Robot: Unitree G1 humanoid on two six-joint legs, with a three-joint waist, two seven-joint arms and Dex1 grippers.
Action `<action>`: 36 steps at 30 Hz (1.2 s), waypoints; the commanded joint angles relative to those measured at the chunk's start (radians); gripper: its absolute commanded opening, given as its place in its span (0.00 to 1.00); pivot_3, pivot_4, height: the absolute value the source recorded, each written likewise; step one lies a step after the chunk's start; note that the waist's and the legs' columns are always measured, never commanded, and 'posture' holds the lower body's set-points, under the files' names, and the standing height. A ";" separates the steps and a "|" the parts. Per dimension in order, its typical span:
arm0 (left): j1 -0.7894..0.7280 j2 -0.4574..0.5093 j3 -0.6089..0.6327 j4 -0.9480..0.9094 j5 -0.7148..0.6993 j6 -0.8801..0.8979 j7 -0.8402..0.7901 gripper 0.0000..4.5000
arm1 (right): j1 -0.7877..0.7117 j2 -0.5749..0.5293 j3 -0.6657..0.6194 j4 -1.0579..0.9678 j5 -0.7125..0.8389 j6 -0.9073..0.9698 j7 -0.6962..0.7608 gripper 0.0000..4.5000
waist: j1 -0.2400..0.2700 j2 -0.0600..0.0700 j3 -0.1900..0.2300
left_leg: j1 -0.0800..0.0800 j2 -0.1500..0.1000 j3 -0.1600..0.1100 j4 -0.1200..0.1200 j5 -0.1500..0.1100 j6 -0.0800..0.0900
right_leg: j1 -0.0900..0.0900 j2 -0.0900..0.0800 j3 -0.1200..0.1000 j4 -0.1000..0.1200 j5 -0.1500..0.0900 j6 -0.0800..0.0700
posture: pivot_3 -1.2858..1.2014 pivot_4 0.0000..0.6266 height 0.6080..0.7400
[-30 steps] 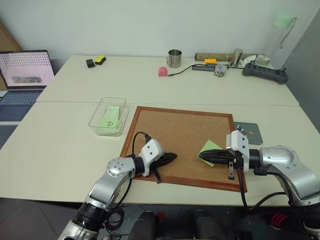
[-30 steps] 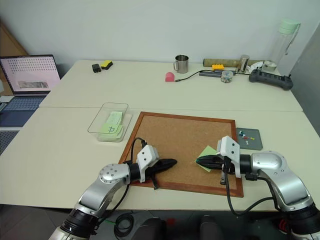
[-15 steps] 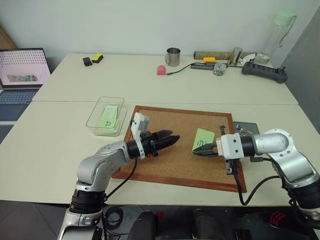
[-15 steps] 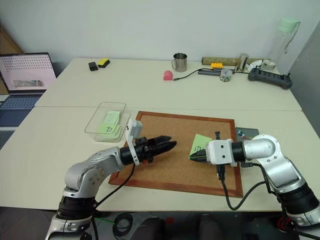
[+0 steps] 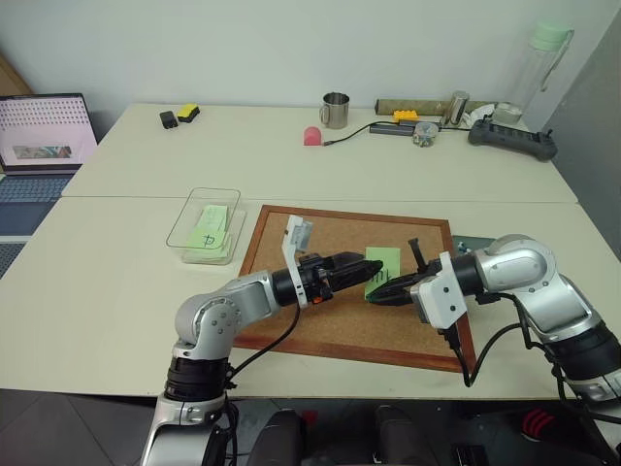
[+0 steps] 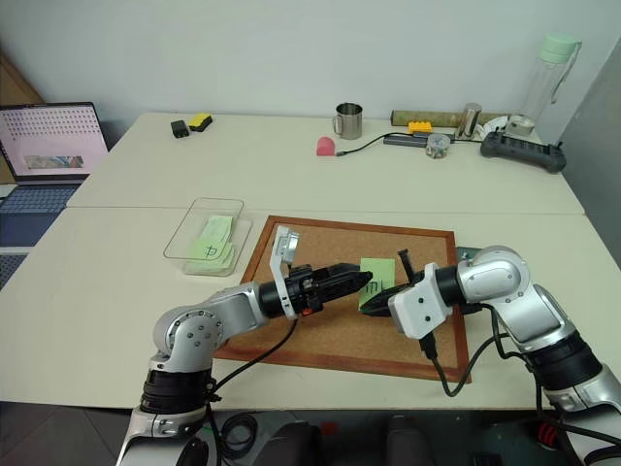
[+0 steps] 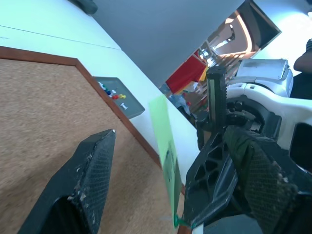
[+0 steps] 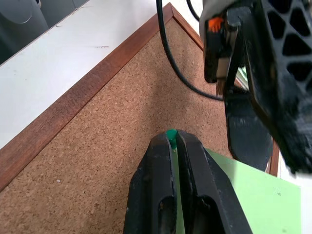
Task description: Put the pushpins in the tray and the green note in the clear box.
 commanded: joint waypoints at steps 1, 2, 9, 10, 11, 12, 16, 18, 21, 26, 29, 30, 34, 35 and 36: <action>-0.017 -0.016 -0.020 0.002 -0.001 -0.010 -0.002 0.70 | -0.027 0.009 0.002 0.001 0.008 -0.037 0.009 0.00 | 0.000 0.000 0.000 | 0.000 0.000 0.000 0.000 0.000 0.000 | 0.000 0.000 0.000 0.000 0.000 0.000 | 0.52 0.24 1.00; -0.018 -0.016 -0.019 0.006 -0.003 -0.009 -0.004 0.66 | -0.030 0.010 0.004 0.006 0.007 -0.042 0.009 0.00 | 0.000 0.000 0.000 | 0.000 0.000 0.000 0.000 0.000 0.000 | 0.000 0.000 0.000 0.000 0.000 0.000 | 0.52 0.24 1.00; -0.020 -0.014 -0.016 0.033 -0.009 -0.002 -0.007 0.38 | -0.044 0.017 0.013 0.030 0.002 -0.073 0.007 0.00 | 0.000 0.000 0.000 | 0.000 0.000 0.000 0.000 0.000 0.000 | 0.000 0.000 0.000 0.000 0.000 0.000 | 0.52 0.24 1.00; -0.021 -0.011 -0.018 0.036 -0.006 -0.003 -0.008 0.35 | -0.046 0.017 0.014 0.033 0.002 -0.077 0.007 0.00 | 0.000 0.000 0.000 | 0.000 0.000 0.000 0.000 0.000 0.000 | 0.000 0.000 0.000 0.000 0.000 0.000 | 0.52 0.24 1.00; -0.020 -0.011 -0.019 0.040 0.001 -0.005 -0.001 0.30 | -0.047 0.018 0.014 0.036 0.002 -0.080 0.006 0.00 | 0.000 0.000 0.000 | 0.000 0.000 0.000 0.000 0.000 0.000 | 0.000 0.000 0.000 0.000 0.000 0.000 | 0.52 0.24 1.00; -0.018 -0.011 -0.019 0.045 0.007 -0.009 0.003 0.27 | -0.049 0.019 0.014 0.038 0.002 -0.084 0.006 0.00 | 0.000 0.000 0.000 | 0.000 0.000 0.000 0.000 0.000 0.000 | 0.000 0.000 0.000 0.000 0.000 0.000 | 0.52 0.24 1.00; -0.012 -0.008 -0.020 0.053 0.018 -0.019 0.007 0.09 | -0.055 0.021 0.013 0.048 0.004 -0.090 0.005 0.00 | 0.001 0.000 0.000 | 0.000 0.000 0.000 0.000 0.000 0.000 | 0.000 0.000 0.000 0.000 0.000 0.000 | 0.52 0.24 1.00; -0.012 -0.012 -0.017 0.054 0.020 -0.022 0.015 0.02 | -0.056 0.022 0.012 0.052 0.004 -0.095 0.004 0.00 | 0.001 0.000 0.000 | 0.000 0.000 0.000 0.000 0.000 0.000 | 0.000 0.000 0.000 0.000 0.000 0.000 | 0.52 0.24 1.00; -0.015 -0.027 0.000 0.072 0.030 -0.033 0.051 0.01 | -0.059 0.026 0.008 0.056 0.008 -0.100 0.000 0.00 | 0.001 0.000 0.000 | 0.000 0.000 0.000 0.000 0.000 0.000 | 0.000 0.000 0.000 0.000 0.000 0.000 | 0.52 0.24 1.00; -0.016 -0.043 0.016 0.098 0.067 -0.069 0.099 0.01 | -0.059 0.031 -0.015 0.043 0.029 -0.097 -0.022 0.00 | 0.001 0.000 0.000 | 0.000 0.000 0.000 0.000 0.000 0.000 | 0.000 0.000 0.000 0.000 0.000 0.000 | 0.52 0.24 1.00; -0.017 -0.058 0.019 0.125 0.107 -0.109 0.137 0.01 | -0.044 0.017 -0.051 0.014 0.059 -0.079 -0.040 0.00 | 0.001 0.000 0.000 | 0.000 0.000 0.000 0.000 0.000 0.000 | 0.000 0.000 0.000 0.000 0.000 0.000 | 0.52 0.24 1.00; -0.016 -0.063 0.020 0.130 0.113 -0.117 0.143 0.01 | -0.037 0.009 -0.063 0.002 0.071 -0.064 -0.046 0.00 | 0.002 0.000 0.000 | 0.000 0.000 0.000 0.000 0.000 0.000 | 0.000 0.000 0.000 0.000 0.000 0.000 | 0.52 0.24 1.00; -0.001 -0.073 0.018 0.141 0.135 -0.142 0.150 0.01 | 0.010 -0.028 -0.139 -0.088 0.140 0.103 -0.095 0.00 | 0.005 0.000 0.000 | 0.000 0.000 0.000 0.000 0.000 0.000 | 0.000 -0.001 0.000 0.000 0.000 0.000 | 0.52 0.24 1.00; 0.003 -0.076 0.024 0.137 0.135 -0.151 0.150 0.01 | 0.031 -0.046 -0.168 -0.103 0.152 0.159 -0.108 0.00 | 0.005 0.000 0.000 | -0.001 0.000 0.000 0.000 0.000 0.000 | 0.000 -0.001 0.000 0.000 0.000 0.000 | 0.52 0.24 1.00; 0.006 -0.081 0.031 0.130 0.132 -0.157 0.151 0.01 | 0.050 -0.061 -0.197 -0.115 0.170 0.216 -0.125 0.00 | 0.005 0.000 0.000 | -0.001 0.000 0.000 0.000 0.000 0.000 | 0.000 -0.001 0.000 0.000 0.000 0.000 | 0.52 0.24 1.00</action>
